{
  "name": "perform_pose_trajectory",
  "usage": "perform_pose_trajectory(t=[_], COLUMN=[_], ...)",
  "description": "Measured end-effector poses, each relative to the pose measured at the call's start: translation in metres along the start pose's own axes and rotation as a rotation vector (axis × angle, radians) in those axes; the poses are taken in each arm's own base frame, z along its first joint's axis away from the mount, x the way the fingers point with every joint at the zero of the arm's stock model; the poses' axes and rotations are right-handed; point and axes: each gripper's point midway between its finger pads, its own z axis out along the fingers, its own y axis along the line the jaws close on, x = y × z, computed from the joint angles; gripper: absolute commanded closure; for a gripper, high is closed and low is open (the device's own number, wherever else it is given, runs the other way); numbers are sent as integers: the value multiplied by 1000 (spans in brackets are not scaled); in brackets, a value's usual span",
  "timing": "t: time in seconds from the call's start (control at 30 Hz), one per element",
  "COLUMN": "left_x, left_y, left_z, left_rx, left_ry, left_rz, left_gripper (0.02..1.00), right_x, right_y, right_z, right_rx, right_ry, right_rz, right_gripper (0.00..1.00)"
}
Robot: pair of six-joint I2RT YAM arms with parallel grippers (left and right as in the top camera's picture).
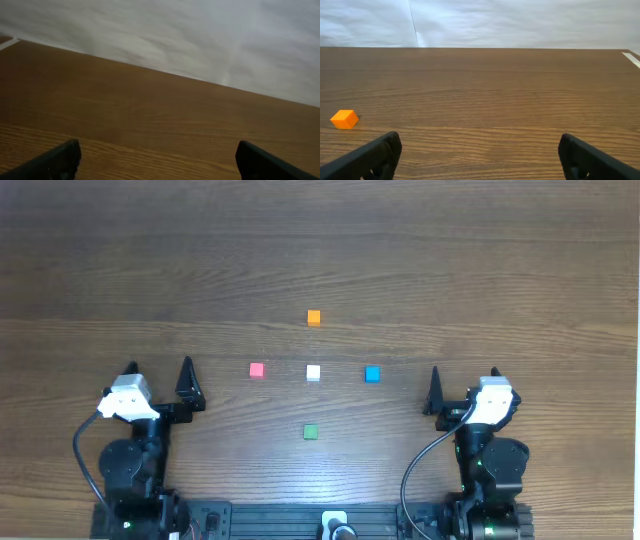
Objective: Stack Cubes
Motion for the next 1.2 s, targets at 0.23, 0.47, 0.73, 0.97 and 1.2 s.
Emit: perform_pose_trajectory(t=[0.23, 0.47, 0.73, 0.97, 1.2], left_x=[0, 0, 0, 0, 5], left_y=[0, 0, 0, 0, -2], left_z=[0, 0, 0, 0, 1], left_rx=[0, 0, 0, 0, 14], left_ry=[0, 0, 0, 0, 27], left_rz=[0, 0, 0, 0, -32], left_gripper=[18, 18, 18, 18, 23], right_x=[0, 0, 0, 0, 0], right_y=[0, 0, 0, 0, 0], right_z=[0, 0, 0, 0, 0], right_rx=[0, 0, 0, 0, 0], right_ry=[0, 0, 0, 0, 0], right_rz=[0, 0, 0, 0, 0], right_gripper=[9, 7, 9, 7, 7])
